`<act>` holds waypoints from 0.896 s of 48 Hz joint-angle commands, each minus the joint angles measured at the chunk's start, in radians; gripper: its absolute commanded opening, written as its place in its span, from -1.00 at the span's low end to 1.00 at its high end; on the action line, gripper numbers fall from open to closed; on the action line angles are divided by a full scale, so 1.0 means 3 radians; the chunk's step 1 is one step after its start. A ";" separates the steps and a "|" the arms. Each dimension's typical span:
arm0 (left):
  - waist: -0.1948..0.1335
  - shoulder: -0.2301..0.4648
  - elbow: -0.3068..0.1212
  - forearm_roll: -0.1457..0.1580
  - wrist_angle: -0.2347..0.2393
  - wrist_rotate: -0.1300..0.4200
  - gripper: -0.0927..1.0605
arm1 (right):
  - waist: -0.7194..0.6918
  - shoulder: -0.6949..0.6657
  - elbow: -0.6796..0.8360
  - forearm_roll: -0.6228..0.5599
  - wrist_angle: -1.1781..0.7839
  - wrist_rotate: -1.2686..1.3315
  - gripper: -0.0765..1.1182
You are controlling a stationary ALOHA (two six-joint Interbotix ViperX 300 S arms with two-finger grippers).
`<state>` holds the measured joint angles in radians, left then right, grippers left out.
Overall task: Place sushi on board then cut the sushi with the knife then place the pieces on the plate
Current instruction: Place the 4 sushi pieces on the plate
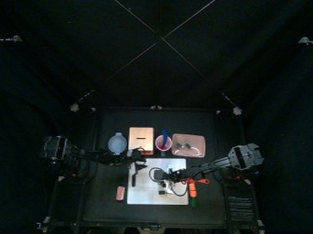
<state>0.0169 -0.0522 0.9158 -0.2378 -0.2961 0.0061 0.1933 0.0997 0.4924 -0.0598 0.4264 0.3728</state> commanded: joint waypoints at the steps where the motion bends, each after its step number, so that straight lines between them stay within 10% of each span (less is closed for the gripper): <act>1: 0.0010 -0.0005 -0.0046 0.0000 -0.0015 0.0005 0.47 | -0.0010 -0.0020 -0.0112 0.0010 -0.0026 -0.0010 0.42; 43: 0.0005 0.0000 -0.0020 0.0000 -0.0010 0.0005 0.47 | -0.0031 0.0199 -0.0215 -0.0082 0.0015 -0.0046 0.41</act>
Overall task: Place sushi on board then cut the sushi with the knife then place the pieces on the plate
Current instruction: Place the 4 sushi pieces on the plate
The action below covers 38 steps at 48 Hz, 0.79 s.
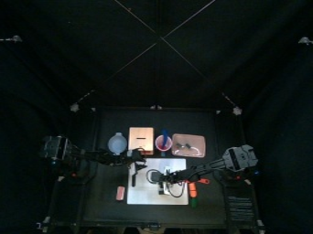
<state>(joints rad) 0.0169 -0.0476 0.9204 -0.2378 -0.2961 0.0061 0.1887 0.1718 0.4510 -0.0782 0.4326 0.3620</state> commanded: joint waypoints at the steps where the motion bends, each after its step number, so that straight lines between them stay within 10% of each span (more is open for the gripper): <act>1: 0.0010 -0.0015 -0.0036 0.0000 -0.0015 0.0005 0.47 | -0.0015 -0.0026 -0.0082 -0.0031 -0.0010 -0.0010 0.40; 19: 0.0000 -0.0015 -0.0036 0.0000 -0.0010 0.0000 0.47 | -0.0112 -0.0010 -0.0066 -0.0072 0.0061 0.0051 0.09; 38: -0.0005 -0.0015 -0.0031 0.0005 -0.0015 0.0005 0.47 | -0.0803 -0.1028 0.0711 0.0199 0.0271 0.0061 0.09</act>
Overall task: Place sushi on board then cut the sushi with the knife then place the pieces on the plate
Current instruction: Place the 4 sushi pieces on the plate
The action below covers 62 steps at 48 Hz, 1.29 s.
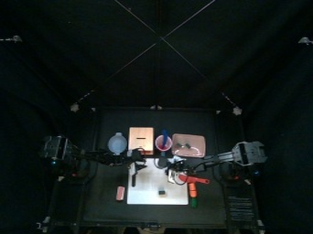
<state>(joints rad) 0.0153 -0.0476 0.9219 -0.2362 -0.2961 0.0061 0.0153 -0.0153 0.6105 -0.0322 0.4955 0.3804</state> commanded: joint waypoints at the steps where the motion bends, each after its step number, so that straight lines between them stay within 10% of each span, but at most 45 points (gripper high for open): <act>1: 0.0000 -0.0015 -0.0036 0.0000 -0.0010 0.0005 0.47 | -0.0281 -0.0460 0.0225 0.0046 0.0077 -0.0005 0.09; 32: 0.0010 -0.0015 -0.0051 0.0000 -0.0010 0.0005 0.47 | -0.2158 -0.1299 0.1074 -0.0046 0.0051 -0.0077 0.10; 62: 0.0010 -0.0015 -0.0061 -0.0005 -0.0015 -0.0005 0.47 | -0.2265 -0.0879 0.1166 -0.0153 -0.0225 -0.0036 0.61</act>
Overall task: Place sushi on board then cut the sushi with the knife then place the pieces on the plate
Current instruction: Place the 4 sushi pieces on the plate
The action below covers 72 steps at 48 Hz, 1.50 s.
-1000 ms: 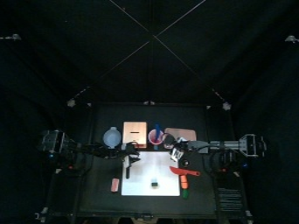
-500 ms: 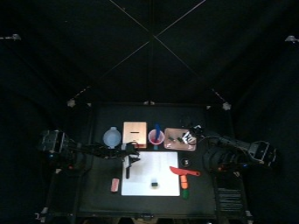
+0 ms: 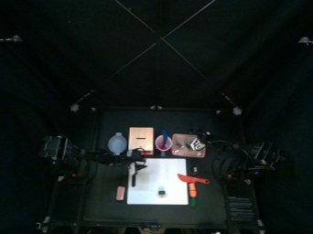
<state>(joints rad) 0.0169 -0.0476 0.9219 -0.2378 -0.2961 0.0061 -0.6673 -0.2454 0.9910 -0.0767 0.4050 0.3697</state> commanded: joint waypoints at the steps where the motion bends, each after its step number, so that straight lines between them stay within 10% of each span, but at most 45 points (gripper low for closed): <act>1: 0.0000 -0.0015 -0.0061 0.0000 -0.0015 -0.0005 0.47 | 0.0015 -0.0143 -0.0118 -0.0005 0.0112 0.0000 0.61; 36: 0.0000 -0.0015 -0.0066 0.0000 -0.0015 -0.0005 0.47 | 0.2633 -0.0199 -0.0757 0.0251 -0.0358 0.0026 0.61; 72: -0.0010 -0.0015 -0.0056 0.0000 -0.0015 -0.0005 0.47 | 0.3124 0.0956 -0.1447 0.0460 -0.0634 0.0010 0.61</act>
<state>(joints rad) 0.0153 -0.0476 0.9219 -0.2378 -0.2961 0.0061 0.2638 0.0476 0.5952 0.0614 0.2178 0.3743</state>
